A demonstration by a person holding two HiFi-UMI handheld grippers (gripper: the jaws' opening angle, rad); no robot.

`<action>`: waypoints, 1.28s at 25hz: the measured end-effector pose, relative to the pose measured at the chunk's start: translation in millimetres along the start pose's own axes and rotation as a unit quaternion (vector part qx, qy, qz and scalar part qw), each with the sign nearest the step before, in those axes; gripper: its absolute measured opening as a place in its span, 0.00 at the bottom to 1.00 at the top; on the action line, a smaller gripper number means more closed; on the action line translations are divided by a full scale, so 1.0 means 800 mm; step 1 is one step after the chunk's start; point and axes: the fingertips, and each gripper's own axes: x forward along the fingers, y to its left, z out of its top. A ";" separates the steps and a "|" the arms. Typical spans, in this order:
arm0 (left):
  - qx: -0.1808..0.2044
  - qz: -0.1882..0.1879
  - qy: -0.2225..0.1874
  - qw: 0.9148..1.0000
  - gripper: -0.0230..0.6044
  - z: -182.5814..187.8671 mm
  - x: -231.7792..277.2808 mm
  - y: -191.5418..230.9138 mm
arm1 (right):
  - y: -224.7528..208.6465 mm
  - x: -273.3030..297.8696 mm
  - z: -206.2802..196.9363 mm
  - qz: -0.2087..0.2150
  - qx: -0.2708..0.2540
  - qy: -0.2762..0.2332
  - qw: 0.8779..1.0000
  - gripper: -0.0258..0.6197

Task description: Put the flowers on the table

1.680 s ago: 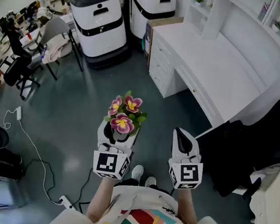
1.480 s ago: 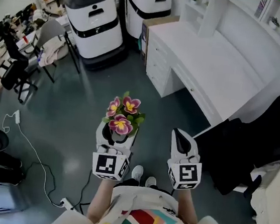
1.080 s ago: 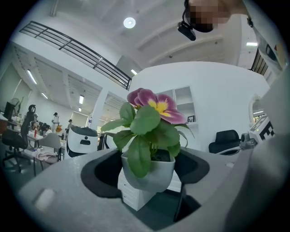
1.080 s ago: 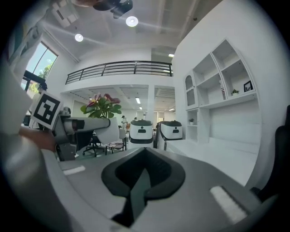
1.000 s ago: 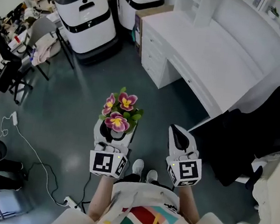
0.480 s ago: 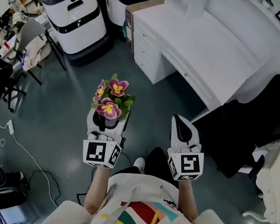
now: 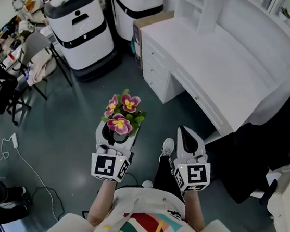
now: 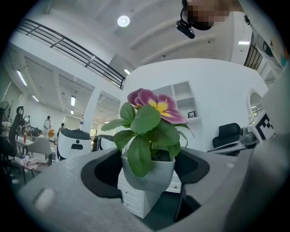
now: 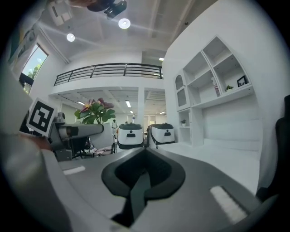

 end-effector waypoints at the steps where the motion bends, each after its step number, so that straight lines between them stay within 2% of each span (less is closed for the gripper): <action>1: -0.007 0.001 0.007 1.000 0.58 -0.006 0.024 0.008 | -0.009 0.025 0.003 0.008 -0.001 0.002 1.000 0.04; 4: -0.030 0.016 0.014 0.999 0.58 -0.021 0.102 0.033 | -0.049 0.104 0.016 0.031 -0.010 0.005 0.999 0.04; 10: -0.048 0.039 0.027 0.998 0.58 -0.048 0.152 0.057 | -0.072 0.163 0.011 0.054 -0.024 0.020 0.998 0.04; 17: -0.057 0.050 0.021 0.997 0.58 -0.059 0.282 0.080 | -0.153 0.269 0.025 0.059 -0.024 0.023 0.998 0.04; 22: -0.065 0.031 0.015 0.997 0.58 -0.057 0.331 0.075 | -0.192 0.282 0.034 0.032 -0.037 0.028 0.998 0.04; 28: -0.062 0.003 0.028 0.998 0.58 -0.089 0.446 0.021 | -0.304 0.319 0.007 0.011 -0.019 0.041 0.999 0.04; 32: -0.048 -0.030 0.026 0.998 0.58 -0.072 0.476 0.004 | -0.322 0.326 0.013 -0.010 -0.004 0.032 0.999 0.04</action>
